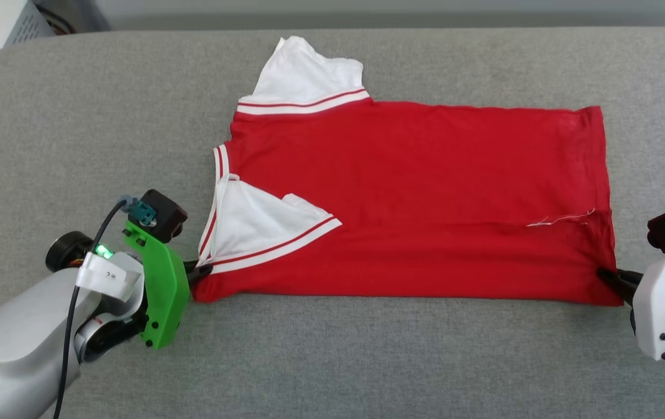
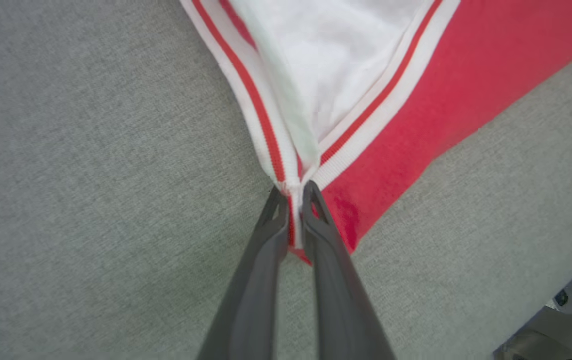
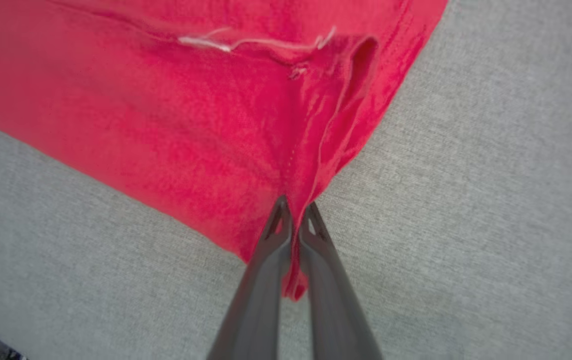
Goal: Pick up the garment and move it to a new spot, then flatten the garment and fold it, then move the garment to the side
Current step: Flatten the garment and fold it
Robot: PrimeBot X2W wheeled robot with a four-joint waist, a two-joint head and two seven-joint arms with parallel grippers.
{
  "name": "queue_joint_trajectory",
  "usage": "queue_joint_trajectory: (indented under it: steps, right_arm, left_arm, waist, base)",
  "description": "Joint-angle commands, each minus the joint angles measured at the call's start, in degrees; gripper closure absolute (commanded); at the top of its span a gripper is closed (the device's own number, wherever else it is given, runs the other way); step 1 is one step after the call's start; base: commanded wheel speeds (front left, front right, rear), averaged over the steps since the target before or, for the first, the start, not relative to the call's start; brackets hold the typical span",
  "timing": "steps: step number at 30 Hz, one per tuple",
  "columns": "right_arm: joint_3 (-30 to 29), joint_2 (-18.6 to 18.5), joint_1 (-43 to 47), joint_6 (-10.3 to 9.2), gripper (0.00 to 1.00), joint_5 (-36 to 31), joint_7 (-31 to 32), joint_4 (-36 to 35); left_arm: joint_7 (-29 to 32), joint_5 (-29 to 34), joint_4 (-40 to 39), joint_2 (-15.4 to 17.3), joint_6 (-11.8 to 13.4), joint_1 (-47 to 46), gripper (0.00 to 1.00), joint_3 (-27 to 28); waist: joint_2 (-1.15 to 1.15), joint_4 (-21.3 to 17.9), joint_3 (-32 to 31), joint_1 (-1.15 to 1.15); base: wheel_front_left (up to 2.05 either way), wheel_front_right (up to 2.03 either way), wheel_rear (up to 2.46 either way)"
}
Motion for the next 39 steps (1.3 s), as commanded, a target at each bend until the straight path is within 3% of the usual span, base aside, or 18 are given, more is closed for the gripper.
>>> queue_joint_trajectory:
  steps: [1,7,17,26,32,33,34,39]
  right_arm:
    - [-0.6,-0.8,1.2,-0.04,1.00,0.1,-0.5,-0.8]
    - [-3.5,-2.0,5.0,-0.04,1.00,0.3,-0.8,-4.7]
    - [-10.4,-2.3,14.0,-0.04,1.00,-0.1,2.0,-9.3]
    - [-10.9,0.6,14.3,-0.04,1.00,-1.6,4.5,-7.4]
    - [-9.3,2.4,13.8,-0.04,1.00,-3.2,2.8,-3.0]
    - [-9.4,2.7,13.7,-0.04,0.80,-3.3,2.1,-2.6]
    - [-9.5,3.0,13.7,-0.04,0.00,-3.4,1.5,-2.0]
    - [-10.6,3.9,13.4,-0.04,0.00,-5.1,-3.6,-1.9]
  left_arm:
    - [-0.3,-0.3,-0.2,1.1,0.1,1.1,1.00,0.2]
    - [-0.5,-1.2,-4.3,3.1,1.1,3.7,1.00,-0.1]
    - [-0.9,-2.3,-12.6,6.1,5.4,9.2,1.00,-1.2]
    - [-1.0,-2.3,-10.8,4.8,6.3,10.3,1.00,-2.0]
    - [-1.8,-1.9,-7.5,3.2,6.0,10.2,1.00,-2.3]
    - [-2.0,-1.8,-7.1,3.2,6.1,10.2,0.73,-2.3]
    - [-2.6,-1.4,-6.8,3.2,6.2,10.2,0.00,-2.1]
    - [-5.1,0.6,-7.1,4.1,7.4,9.4,0.00,-1.3]
  waist:
    - [0.00,-0.3,-2.4,0.00]
    - [0.00,0.0,-5.0,0.00]
    - [0.00,0.0,-5.0,0.00]
    - [0.00,-0.6,-1.7,0.00]
    - [0.00,-0.3,-1.0,0.00]
    - [0.00,-0.3,-1.2,0.00]
    - [0.00,-0.3,-1.6,0.00]
    - [0.00,-0.2,-3.5,0.00]
  base:
    - [0.00,0.00,0.00]
    - [0.00,0.00,0.00]
    - [0.00,0.00,0.00]
    - [0.00,0.00,0.00]
    - [0.00,0.00,0.00]
    - [0.00,0.00,0.00]
    - [0.00,0.00,0.00]
    - [0.00,0.00,0.00]
